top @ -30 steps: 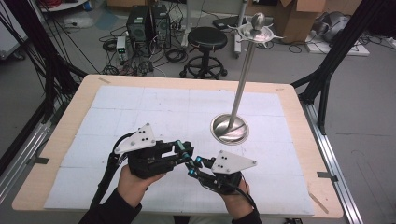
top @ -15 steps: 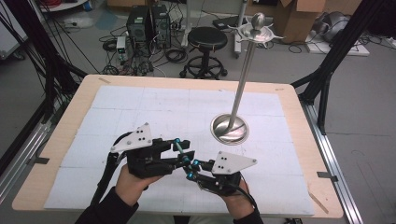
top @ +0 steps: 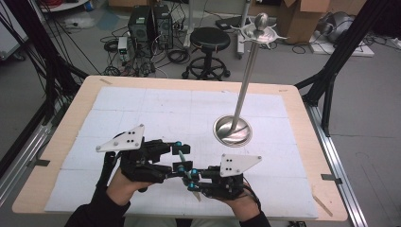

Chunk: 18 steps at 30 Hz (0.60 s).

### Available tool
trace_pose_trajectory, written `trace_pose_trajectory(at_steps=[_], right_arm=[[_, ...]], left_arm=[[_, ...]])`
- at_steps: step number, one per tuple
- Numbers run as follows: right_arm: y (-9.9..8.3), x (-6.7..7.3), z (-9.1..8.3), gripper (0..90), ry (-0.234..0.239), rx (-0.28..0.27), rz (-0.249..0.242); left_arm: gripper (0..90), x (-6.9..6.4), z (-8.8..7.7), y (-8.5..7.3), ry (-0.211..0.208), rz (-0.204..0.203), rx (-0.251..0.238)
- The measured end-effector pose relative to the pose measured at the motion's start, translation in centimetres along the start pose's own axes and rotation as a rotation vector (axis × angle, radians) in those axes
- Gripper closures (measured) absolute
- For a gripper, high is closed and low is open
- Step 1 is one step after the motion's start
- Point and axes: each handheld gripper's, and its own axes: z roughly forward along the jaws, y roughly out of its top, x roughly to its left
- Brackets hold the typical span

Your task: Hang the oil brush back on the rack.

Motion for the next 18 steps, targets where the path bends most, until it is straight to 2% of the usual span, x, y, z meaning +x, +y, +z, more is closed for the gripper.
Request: trace_pose_trajectory(at_steps=[4,9,18], right_arm=[[-0.14,-0.10,0.05,82.0,0.051,0.003,-0.007],[-0.30,-0.20,0.10,82.0,0.111,-0.011,0.010],[-0.55,-0.47,0.11,81.9,0.185,-0.025,0.016]], left_arm=[[57.2,0.01,0.03,-0.08,-0.038,-0.005,0.007],[62.5,-0.01,-0.13,-0.07,-0.079,-0.003,-0.001],[70.2,-0.14,-0.20,-0.07,-0.133,-0.005,-0.013]])
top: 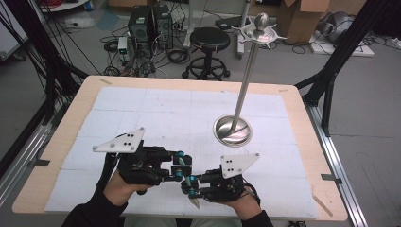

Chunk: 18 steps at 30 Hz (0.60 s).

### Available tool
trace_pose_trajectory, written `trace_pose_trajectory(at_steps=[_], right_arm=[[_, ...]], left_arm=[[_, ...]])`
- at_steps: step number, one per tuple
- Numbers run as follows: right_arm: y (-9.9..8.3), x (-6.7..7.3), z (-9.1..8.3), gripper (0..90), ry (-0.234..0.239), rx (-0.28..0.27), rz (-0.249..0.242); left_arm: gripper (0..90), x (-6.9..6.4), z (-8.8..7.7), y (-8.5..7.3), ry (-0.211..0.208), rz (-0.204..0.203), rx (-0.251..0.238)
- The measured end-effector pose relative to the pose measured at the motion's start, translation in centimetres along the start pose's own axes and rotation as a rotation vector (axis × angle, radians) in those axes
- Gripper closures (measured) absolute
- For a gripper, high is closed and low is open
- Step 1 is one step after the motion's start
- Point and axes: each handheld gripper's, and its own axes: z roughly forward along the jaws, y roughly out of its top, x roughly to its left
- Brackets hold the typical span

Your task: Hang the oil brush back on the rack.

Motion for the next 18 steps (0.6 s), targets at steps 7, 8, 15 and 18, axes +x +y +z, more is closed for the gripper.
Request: trace_pose_trajectory(at_steps=[7,8,15,18], right_arm=[[-0.02,0.05,0.24,81.9,0.023,0.002,-0.002],[-0.03,0.08,0.25,81.9,0.025,0.005,-0.001],[-0.05,-0.03,0.38,54.8,-0.027,-0.013,0.043],[-0.05,-0.15,0.17,45.1,-0.092,-0.025,0.062]], left_arm=[[78.5,-0.08,-0.12,0.01,0.005,0.028,0.012],[78.9,-0.09,-0.13,0.01,0.005,0.034,0.016],[81.7,-0.16,-0.20,0.08,0.071,0.043,0.007],[82.3,-0.09,-0.39,0.20,0.121,0.046,0.006]])
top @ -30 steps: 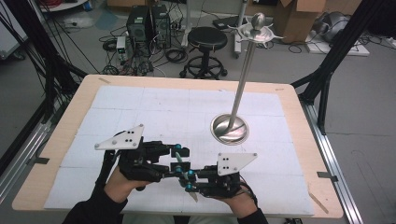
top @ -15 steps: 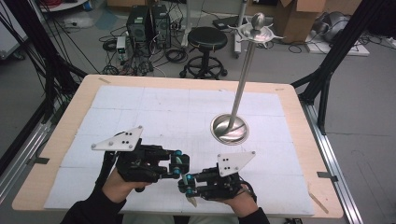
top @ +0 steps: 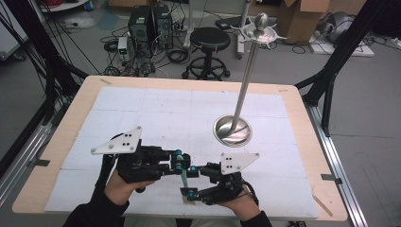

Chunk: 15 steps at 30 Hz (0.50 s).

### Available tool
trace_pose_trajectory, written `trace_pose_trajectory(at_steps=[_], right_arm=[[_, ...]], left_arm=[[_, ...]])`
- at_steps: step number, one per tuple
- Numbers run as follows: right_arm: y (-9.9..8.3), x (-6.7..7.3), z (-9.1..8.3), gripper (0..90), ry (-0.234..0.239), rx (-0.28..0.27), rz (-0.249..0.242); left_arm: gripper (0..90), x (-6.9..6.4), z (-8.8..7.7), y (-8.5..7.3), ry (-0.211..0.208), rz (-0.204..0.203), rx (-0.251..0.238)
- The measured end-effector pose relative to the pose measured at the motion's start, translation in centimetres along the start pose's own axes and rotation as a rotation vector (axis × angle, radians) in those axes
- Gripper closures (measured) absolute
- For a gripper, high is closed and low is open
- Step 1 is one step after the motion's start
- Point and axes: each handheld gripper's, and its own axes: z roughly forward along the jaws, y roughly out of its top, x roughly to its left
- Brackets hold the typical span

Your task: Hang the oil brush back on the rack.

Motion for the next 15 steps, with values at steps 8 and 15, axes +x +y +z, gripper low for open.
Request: trace_pose_trajectory(at_steps=[8,15], right_arm=[[0.08,-0.03,-0.25,40.2,-0.084,-0.019,-0.014],[0.26,0.21,-0.30,49.5,-0.102,-0.022,-0.046]], left_arm=[[82.7,-0.12,-0.11,0.11,0.079,0.007,0.013],[82.7,-0.18,0.20,0.02,0.087,0.007,0.032]])
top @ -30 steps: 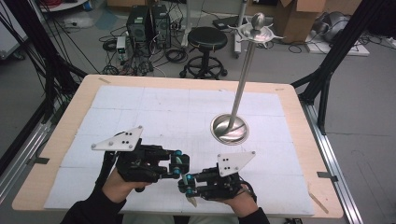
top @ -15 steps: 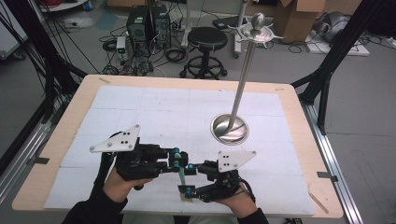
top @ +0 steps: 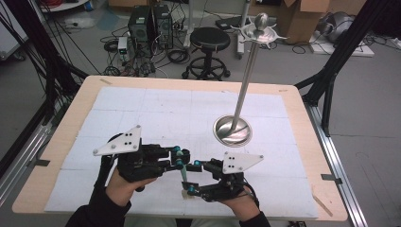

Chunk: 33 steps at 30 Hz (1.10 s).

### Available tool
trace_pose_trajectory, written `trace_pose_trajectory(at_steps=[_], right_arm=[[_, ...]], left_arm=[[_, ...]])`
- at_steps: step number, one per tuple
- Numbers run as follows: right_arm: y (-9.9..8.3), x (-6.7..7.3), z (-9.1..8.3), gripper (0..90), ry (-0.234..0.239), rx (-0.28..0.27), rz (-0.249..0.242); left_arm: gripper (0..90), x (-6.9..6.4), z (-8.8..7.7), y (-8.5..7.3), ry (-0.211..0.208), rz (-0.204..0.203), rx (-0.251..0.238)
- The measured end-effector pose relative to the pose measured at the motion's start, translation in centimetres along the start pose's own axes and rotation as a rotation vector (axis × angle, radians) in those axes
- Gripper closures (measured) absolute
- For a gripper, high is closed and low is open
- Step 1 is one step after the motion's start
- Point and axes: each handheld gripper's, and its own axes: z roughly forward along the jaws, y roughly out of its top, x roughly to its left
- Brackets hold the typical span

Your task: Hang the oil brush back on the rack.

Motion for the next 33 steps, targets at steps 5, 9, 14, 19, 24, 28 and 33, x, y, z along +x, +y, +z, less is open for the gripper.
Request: trace_pose_trajectory(at_steps=[5,9,14,19,24,28,33], right_arm=[[0.05,0.05,-0.13,60.5,0.025,-0.004,-0.009],[0.11,0.07,-0.22,67.7,0.030,-0.013,-0.006],[0.14,0.07,-0.32,73.4,0.036,-0.020,-0.004],[0.23,0.11,-0.39,77.1,0.042,-0.029,0.006],[0.25,0.07,-0.48,82.0,0.048,-0.034,0.007],[0.24,0.08,-0.48,82.5,0.055,-0.031,0.011],[0.18,-0.09,-0.39,82.8,0.039,-0.023,0.025]], left_arm=[[82.7,-0.06,0.19,-0.08,-0.010,-0.008,0.000],[82.7,-0.10,0.40,-0.16,-0.013,-0.011,0.002],[82.7,-0.17,0.73,-0.31,-0.018,-0.010,0.005],[82.7,-0.16,0.96,-0.49,-0.022,-0.012,0.012],[82.6,-0.14,0.97,-0.54,-0.023,-0.014,0.009],[81.8,-0.06,0.95,-0.66,-0.036,-0.016,0.003],[52.0,0.49,0.03,-0.62,-0.014,-0.023,-0.045]])
